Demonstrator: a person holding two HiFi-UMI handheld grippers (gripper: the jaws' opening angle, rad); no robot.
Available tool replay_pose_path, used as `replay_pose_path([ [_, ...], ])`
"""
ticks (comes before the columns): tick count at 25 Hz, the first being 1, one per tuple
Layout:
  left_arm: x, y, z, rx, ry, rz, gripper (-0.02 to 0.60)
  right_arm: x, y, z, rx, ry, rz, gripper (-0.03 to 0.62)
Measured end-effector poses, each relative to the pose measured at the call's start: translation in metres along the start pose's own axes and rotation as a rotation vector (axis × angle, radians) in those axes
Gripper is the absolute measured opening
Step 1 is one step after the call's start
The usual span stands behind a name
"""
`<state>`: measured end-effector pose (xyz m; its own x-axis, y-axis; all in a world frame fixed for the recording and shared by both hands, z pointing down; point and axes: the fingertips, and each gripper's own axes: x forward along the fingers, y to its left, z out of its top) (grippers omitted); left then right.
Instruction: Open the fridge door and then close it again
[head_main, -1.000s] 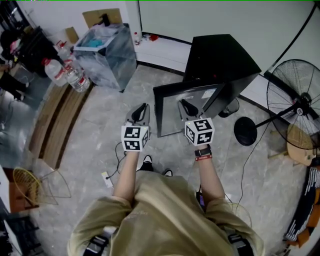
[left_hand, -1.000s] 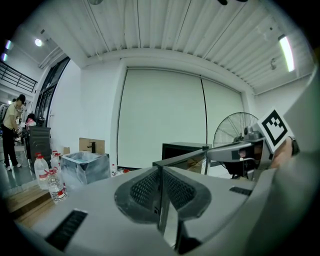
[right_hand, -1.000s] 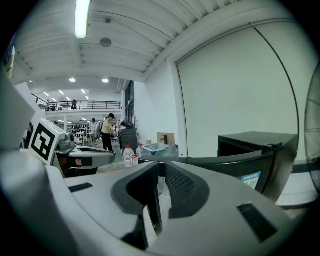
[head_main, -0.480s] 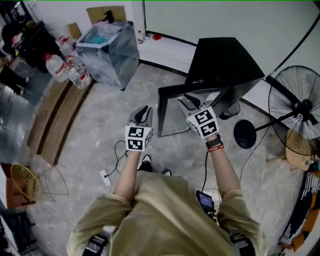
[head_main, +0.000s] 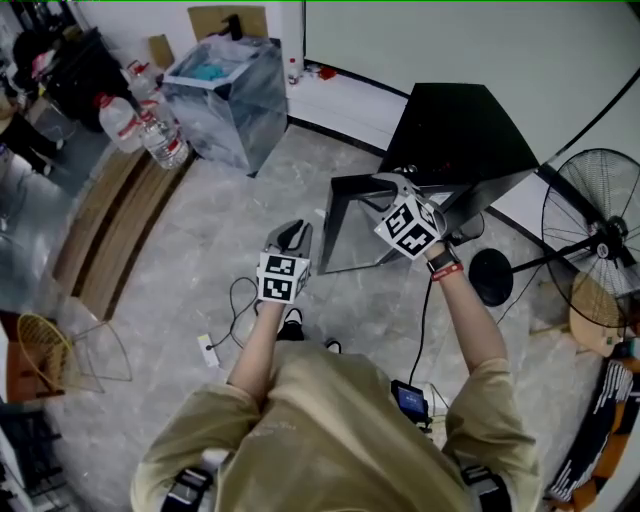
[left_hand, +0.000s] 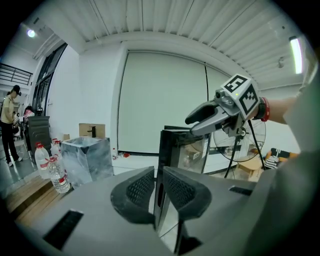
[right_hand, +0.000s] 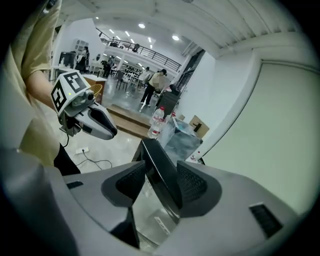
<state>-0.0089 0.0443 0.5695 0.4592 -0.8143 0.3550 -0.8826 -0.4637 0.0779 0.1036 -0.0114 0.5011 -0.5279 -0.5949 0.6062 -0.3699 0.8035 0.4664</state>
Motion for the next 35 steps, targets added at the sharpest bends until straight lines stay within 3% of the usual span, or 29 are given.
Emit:
replay_pose_path([
  [4,0.009,0.001,-0.018,-0.002,0.045,-0.026,0.048,0.014,0.003,0.0,-0.094,0.051,0.04,0.225],
  [9,0.023,0.0,-0.043,-0.006,0.105,-0.065,0.055,0.026,0.005,-0.002,-0.113,0.08,0.062,0.229],
  [19,0.06,-0.007,-0.078,0.0,0.209,-0.195,0.195,0.035,0.003,-0.003,-0.176,0.107,0.045,0.227],
  [33,0.121,-0.015,-0.085,0.052,0.271,-0.287,0.194,0.044,0.0,0.0,-0.127,0.122,0.03,0.227],
  [35,0.126,-0.012,-0.086,0.055,0.28,-0.27,0.16,0.045,-0.001,0.0,-0.116,0.127,0.029,0.227],
])
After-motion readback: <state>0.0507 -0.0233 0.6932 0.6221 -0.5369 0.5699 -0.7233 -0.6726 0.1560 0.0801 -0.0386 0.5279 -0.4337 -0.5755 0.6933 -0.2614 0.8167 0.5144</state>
